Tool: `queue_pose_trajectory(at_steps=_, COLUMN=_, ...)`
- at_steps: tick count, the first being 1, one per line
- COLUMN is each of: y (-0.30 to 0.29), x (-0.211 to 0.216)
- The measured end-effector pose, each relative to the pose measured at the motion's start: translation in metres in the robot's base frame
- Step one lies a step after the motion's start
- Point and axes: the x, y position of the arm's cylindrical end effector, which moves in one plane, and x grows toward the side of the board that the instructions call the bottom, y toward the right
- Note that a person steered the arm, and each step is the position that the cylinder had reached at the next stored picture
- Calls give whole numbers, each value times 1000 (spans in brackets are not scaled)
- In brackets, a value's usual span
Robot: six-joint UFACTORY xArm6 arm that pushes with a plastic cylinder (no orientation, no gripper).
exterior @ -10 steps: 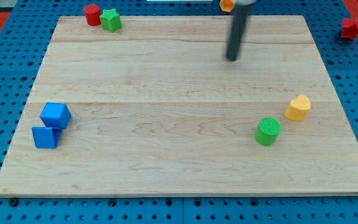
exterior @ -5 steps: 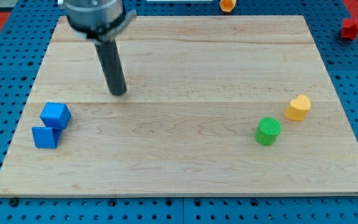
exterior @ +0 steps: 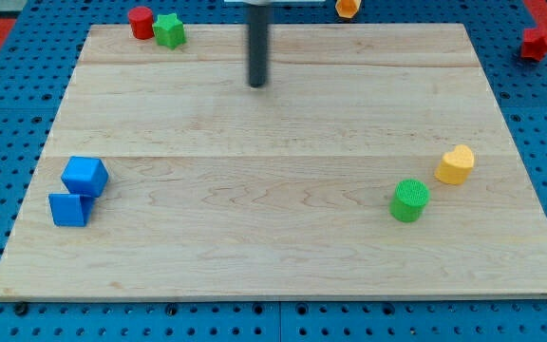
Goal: Move your arm towards yellow heart
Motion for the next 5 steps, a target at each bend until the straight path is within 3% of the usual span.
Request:
queue_pose_trajectory(at_steps=1, y=62, x=26)
queue_pose_trajectory(at_steps=2, y=107, x=186)
queue_pose_trajectory(at_steps=3, y=40, x=240)
queue_pose_trajectory(at_steps=4, y=-7, x=175)
queue_pose_trajectory(at_steps=5, y=71, x=181)
